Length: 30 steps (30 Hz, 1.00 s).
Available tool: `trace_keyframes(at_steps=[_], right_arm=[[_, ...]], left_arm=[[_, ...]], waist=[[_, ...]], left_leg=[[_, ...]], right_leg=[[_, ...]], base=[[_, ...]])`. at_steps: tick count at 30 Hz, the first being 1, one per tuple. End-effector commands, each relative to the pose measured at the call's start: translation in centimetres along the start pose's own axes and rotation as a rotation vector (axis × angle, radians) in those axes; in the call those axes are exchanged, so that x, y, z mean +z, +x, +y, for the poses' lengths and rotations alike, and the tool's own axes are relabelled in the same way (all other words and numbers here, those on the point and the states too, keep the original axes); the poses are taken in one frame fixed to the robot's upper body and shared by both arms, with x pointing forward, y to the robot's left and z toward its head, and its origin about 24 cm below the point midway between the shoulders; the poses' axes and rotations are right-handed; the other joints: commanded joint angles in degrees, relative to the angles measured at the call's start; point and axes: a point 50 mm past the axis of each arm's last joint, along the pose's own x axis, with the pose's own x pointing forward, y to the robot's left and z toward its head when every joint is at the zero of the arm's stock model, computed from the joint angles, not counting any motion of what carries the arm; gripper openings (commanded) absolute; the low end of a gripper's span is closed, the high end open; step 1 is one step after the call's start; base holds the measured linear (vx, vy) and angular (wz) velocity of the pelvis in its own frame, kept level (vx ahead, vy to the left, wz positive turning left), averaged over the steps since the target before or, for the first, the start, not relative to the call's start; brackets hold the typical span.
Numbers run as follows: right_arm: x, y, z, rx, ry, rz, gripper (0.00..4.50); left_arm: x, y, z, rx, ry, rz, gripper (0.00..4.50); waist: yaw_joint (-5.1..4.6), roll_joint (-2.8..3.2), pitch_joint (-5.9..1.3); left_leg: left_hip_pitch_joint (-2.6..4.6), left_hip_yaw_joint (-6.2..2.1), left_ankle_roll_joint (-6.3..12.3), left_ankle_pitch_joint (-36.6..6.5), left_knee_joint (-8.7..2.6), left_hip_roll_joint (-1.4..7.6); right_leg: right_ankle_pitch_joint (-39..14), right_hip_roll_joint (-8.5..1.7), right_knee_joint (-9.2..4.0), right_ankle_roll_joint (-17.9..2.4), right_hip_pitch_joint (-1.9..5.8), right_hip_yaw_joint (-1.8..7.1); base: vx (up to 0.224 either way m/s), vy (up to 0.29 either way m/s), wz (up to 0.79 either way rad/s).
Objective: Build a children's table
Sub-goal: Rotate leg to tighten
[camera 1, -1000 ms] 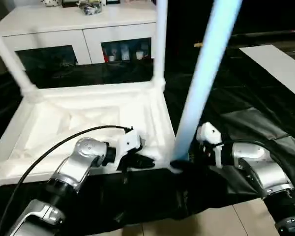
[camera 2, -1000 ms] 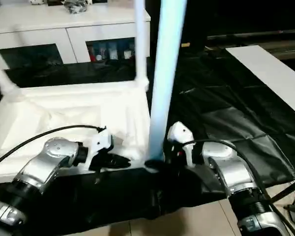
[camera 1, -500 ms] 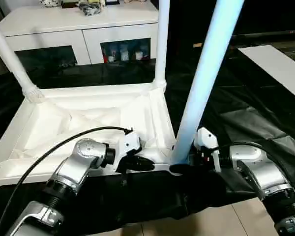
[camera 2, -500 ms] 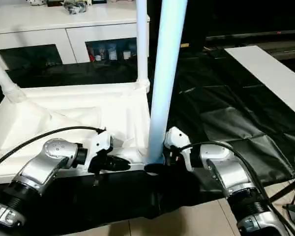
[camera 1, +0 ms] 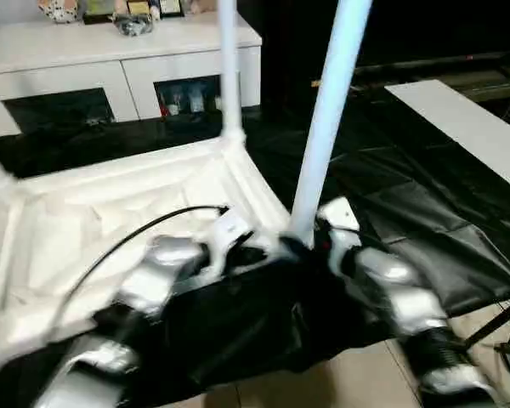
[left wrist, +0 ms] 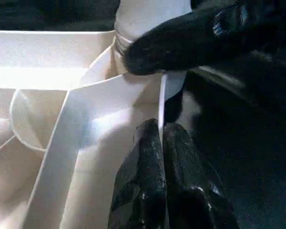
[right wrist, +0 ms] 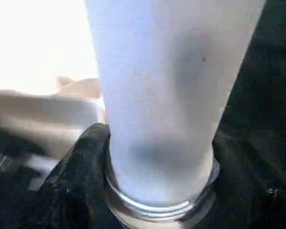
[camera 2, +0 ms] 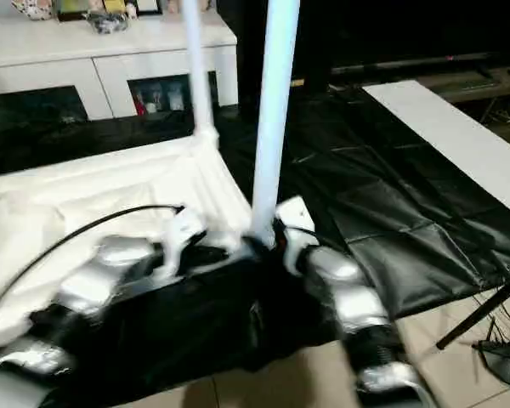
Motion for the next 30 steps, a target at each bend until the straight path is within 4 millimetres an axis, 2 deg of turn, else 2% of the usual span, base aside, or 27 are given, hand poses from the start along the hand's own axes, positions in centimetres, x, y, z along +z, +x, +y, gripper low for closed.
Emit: trace_keyframes(at_steps=[1, 2, 3, 4, 7, 8, 10, 12, 13, 15, 17, 18, 19, 20, 21, 22, 23, 25, 27, 30], right_arm=[[-1.9, 0.9, 1.5, -0.088, 0.066, 0.092, 2.72], [-1.7, 1.3, 2.0, -0.116, 0.096, 0.09, 2.72], [-1.6, 1.6, 2.4, -0.132, 0.116, 0.088, 2.72], [-1.4, 1.8, 2.7, -0.143, 0.122, 0.084, 2.72], [-0.5, 2.2, 3.3, -0.108, 0.124, 0.032, 2.72], [0.1, 2.1, 3.5, -0.058, 0.115, -0.013, 3.07], [0.7, 1.7, 3.2, -0.005, 0.053, -0.058, 3.42], [1.0, 1.2, 2.3, 0.026, 0.027, -0.07, 3.42], [1.1, 0.9, 1.8, 0.034, 0.023, -0.072, 3.55], [1.2, 0.6, 1.5, 0.076, 0.023, -0.072, 3.77], [1.4, -0.2, 0.7, 0.157, -0.002, -0.071, 3.88], [1.5, -1.0, 0.0, 0.246, -0.056, -0.053, 3.98], [1.5, -1.4, -0.3, 0.282, -0.079, -0.043, 4.07], [1.3, -2.5, -0.9, 0.384, -0.181, -0.006, 4.16], [0.9, -3.7, -1.3, 0.489, -0.247, 0.042, 4.24], [0.8, -4.2, -1.5, 0.533, -0.269, 0.059, 4.42], [0.9, -5.1, -1.8, 0.6, -0.285, 0.08, 4.42], [1.0, -5.8, -2.0, 0.652, -0.306, 0.094, 4.48], [1.1, -6.3, -2.2, 0.683, -0.324, 0.106, 4.48], [1.2, -6.4, -2.3, 0.713, -0.342, 0.119, 4.48]], left_arm=[[-1.5, 0.9, 0.2, 0.153, -0.099, 0.055, 0.0], [-1.2, 1.3, 0.3, 0.195, -0.111, 0.041, 0.0], [-1.0, 1.5, 0.4, 0.223, -0.12, 0.032, 0.0], [-0.8, 1.7, 0.5, 0.237, -0.107, 0.032, 0.0], [-0.2, 1.9, 0.4, 0.212, -0.057, 0.013, 0.0], [0.0, 1.9, 0.2, 0.174, -0.023, 0.006, 0.0], [0.0, 1.6, -0.1, 0.104, 0.023, -0.004, 0.0], [-0.3, 1.3, -0.3, 0.058, 0.036, 0.001, 0.0], [-0.4, 1.1, -0.5, 0.021, 0.057, -0.001, 0.0], [-0.6, 0.8, -0.7, -0.018, 0.07, 0.003, 0.0], [-0.8, 0.3, -1.1, -0.102, 0.101, -0.001, 0.0], [-1.0, -0.1, -1.4, -0.166, 0.123, -0.005, 0.0], [-1.1, -0.3, -1.5, -0.193, 0.133, -0.007, 0.0], [-1.2, -0.8, -1.9, -0.256, 0.166, -0.013, 0.0], [-1.3, -1.2, -2.2, -0.316, 0.19, -0.014, 0.0], [-1.3, -1.4, -2.3, -0.341, 0.198, -0.014, 0.0], [-1.3, -1.8, -2.5, -0.382, 0.196, -0.02, 0.0], [-1.2, -2.2, -2.7, -0.422, 0.193, -0.027, 0.0], [-1.0, -2.6, -2.9, -0.454, 0.198, -0.032, 0.0], [-1.0, -3.0, -2.9, -0.48, 0.203, -0.031, 0.0]], waist=[[-0.09, -0.39, -2.59], [-0.17, -0.43, -2.48], [-0.28, -0.42, -2.4], [-0.21, -0.43, -2.53], [0.06, -0.43, -2.68], [0.07, -0.46, -2.67], [0.17, -0.46, -2.76], [0.28, -0.45, -2.78], [0.21, -0.63, -2.81], [0.26, -0.52, -2.99], [0.56, -0.5, -3.12], [0.57, -0.34, -3.24], [0.79, -0.44, -3.2], [0.89, -0.31, -3.29], [1.1, -0.14, -3.28], [1.95, -0.07, -3.27], [2.14, 0.16, -3.33], [2.67, -0.03, -3.42], [2.79, -0.03, -3.4], [3.07, -0.11, -3.06]], left_leg=[[0.47, -1.48, -0.78, -17.27, -5.02, 2.18], [0.16, -1.48, -0.36, -17.25, -5.15, 2.14], [0.16, -1.48, -0.23, -18.02, -5.19, 2.05], [0.55, -1.48, -0.1, -18.85, -5.06, 1.88], [0.28, -1.48, 0.99, -17.68, -5.14, 1.95], [0.06, -1.48, 1.21, -17.4, -5.23, 2.03], [-0.07, -1.49, 1.61, -17.09, -5.23, 2.08], [-0.37, -1.44, 2.28, -16.04, -5.19, 2.1], [-0.67, -1.51, 2.78, -15.3, -5.22, 2.14], [-0.45, -1.38, 3.14, -13.85, -4.99, 2.28], [-0.53, -1.3, 4.08, -11.82, -4.81, 2.4], [-0.55, -1.24, 4.38, -10.94, -4.69, 2.44], [-0.5, -1.09, 5.09, -9.75, -4.52, 2.53], [-0.56, -1.07, 5.75, -8.85, -4.36, 2.54], [-0.47, -1.05, 5.95, -8.88, -4.35, 2.66], [-0.14, -0.66, 6.83, -7.73, -4.05, 3.01], [-0.23, -0.6, 6.93, -7.23, -4.04, 3.04], [-0.24, -0.51, 7.41, -6.44, -3.91, 3.21], [-0.16, -0.51, 7.16, -6.66, -3.96, 3.26], [0.01, -0.44, 5.32, -9.77, -4.28, 3.26]], right_leg=[[-25.44, -3.01, -4.94, -8.66, 1.86, 2.0], [-24.99, -2.91, -5.0, -8.43, 1.85, 1.95], [-26.01, -2.85, -5.09, -8.14, 1.74, 1.88], [-27.62, -2.92, -5.39, -7.45, 1.58, 1.85], [-25.57, -2.95, -5.35, -7.11, 1.65, 2.05], [-24.57, -2.96, -5.17, -7.32, 1.8, 2.07], [-23.99, -3.13, -5.1, -7.47, 1.93, 2.11], [-22.2, -3.13, -4.84, -7.83, 2.15, 2.16], [-21.97, -3.16, -4.66, -7.99, 2.54, 2.1], [-20.65, -3.24, -4.57, -8.92, 2.29, 2.17], [-17.32, -3.22, -4.23, -10.22, 2.66, 2.14], [-15.56, -3.22, -3.94, -10.9, 2.61, 2.19], [-12.74, -3.0, -3.72, -11.88, 2.7, 2.09], [-10.62, -3.06, -3.44, -13.03, 2.8, 2.03], [-10.04, -2.97, -3.28, -13.29, 2.82, 1.94], [-6.38, -2.98, -2.72, -14.63, 2.62, 2.14], [-5.55, -2.9, -2.56, -15.13, 2.66, 2.04], [-3.58, -2.96, -2.16, -15.87, 2.75, 1.99], [-4.33, -2.95, -2.26, -15.92, 2.66, 1.95], [-9.57, -3.06, -2.86, -15.0, 2.5, 2.1]], base=[[0.0, 0.0, 0.0], [0.0, 0.0, 0.0], [0.0, 0.0, 0.0], [0.0, 0.0, 0.0], [0.0, 0.0, 0.0], [0.0, 0.0, 0.0], [0.0, 0.0, 0.0], [0.0, 0.0, 0.0], [0.0, 0.0, 0.0], [0.0, 0.0, 0.0], [0.0, 0.0, 0.0], [0.0, 0.0, 0.0], [0.0, 0.0, 0.0], [0.0, 0.0, 0.0], [0.052, 0.0, 0.05], [0.052, 0.0, 0.05], [0.058, 0.008, 0.05], [0.0, 0.0, 0.0], [0.0, 0.0, 0.0], [0.0, 0.0, 0.0]])
